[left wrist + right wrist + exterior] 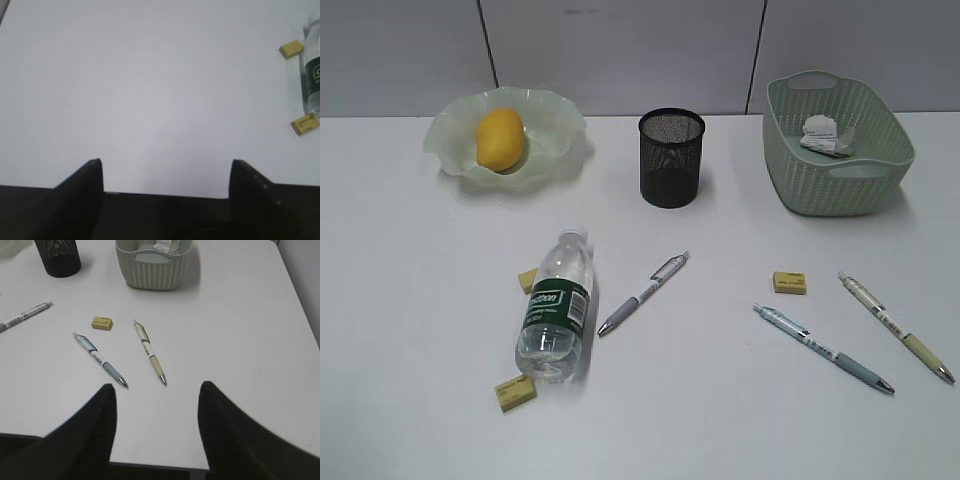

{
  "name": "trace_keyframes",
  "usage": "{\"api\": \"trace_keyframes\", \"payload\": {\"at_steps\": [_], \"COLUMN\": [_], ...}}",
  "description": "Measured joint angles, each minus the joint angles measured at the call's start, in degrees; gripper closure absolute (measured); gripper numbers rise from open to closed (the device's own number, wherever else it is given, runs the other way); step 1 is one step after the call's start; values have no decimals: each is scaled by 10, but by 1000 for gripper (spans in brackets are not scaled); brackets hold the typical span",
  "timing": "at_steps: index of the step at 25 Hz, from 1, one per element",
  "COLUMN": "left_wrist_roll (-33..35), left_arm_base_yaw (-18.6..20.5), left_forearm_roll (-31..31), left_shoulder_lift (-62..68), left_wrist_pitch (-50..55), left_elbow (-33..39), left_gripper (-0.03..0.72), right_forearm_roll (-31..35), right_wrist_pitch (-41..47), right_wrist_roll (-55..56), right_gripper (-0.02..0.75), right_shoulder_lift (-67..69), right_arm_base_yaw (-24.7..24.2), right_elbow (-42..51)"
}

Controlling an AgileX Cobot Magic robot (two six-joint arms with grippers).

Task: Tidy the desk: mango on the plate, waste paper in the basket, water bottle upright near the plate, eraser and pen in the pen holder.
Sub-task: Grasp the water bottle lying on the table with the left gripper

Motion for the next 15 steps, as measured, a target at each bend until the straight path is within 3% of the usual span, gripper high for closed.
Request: {"api": "trace_keyframes", "payload": {"at_steps": [12, 15], "left_wrist_roll": [-13, -34], "left_arm_base_yaw": [-1, -42], "left_forearm_roll": [-26, -28], "left_shoulder_lift": [356, 424], "left_wrist_pitch": [1, 1], "left_elbow": [-158, -204], "left_gripper": [92, 92], "right_forearm_roll": [0, -1], "right_wrist_pitch": [0, 0], "right_wrist_roll": [-1, -1], "right_gripper": [316, 316], "right_shoulder_lift": [0, 0], "right_arm_base_yaw": [0, 0], "right_elbow": [0, 0]}}
